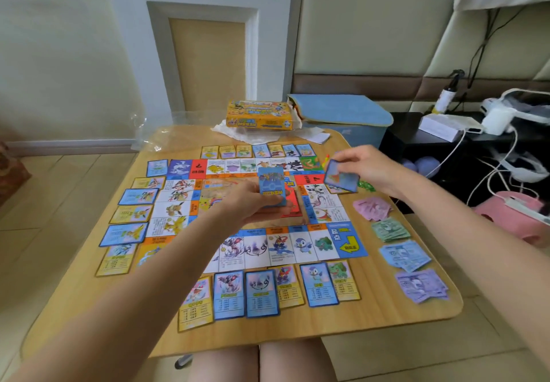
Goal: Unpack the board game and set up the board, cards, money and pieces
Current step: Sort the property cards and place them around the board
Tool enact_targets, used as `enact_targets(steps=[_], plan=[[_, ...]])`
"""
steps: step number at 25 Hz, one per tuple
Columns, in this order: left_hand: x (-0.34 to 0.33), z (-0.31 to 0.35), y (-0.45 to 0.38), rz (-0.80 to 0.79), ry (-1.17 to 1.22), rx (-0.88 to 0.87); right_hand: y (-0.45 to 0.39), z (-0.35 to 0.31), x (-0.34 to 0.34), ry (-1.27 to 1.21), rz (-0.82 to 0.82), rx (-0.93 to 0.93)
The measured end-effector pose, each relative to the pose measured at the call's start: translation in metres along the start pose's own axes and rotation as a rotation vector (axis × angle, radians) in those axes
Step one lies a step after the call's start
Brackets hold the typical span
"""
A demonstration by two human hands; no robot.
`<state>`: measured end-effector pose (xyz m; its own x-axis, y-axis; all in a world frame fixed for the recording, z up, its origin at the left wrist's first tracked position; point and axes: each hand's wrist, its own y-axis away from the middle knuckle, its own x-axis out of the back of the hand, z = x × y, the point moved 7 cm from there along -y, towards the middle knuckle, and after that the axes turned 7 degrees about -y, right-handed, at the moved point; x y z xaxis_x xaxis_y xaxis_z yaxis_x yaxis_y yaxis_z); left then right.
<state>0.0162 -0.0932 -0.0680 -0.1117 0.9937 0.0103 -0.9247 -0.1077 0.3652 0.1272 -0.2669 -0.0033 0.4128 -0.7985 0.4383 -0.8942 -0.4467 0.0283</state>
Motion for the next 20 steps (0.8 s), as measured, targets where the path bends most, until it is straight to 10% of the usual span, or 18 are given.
enact_targets(steps=[15,20], plan=[[-0.026,-0.014,-0.022,-0.024,-0.061,0.078,-0.007,0.077,-0.013,0.463,-0.148,-0.075],[-0.036,-0.018,-0.02,-0.108,-0.097,0.065,-0.004,0.049,-0.002,0.185,0.02,0.029]])
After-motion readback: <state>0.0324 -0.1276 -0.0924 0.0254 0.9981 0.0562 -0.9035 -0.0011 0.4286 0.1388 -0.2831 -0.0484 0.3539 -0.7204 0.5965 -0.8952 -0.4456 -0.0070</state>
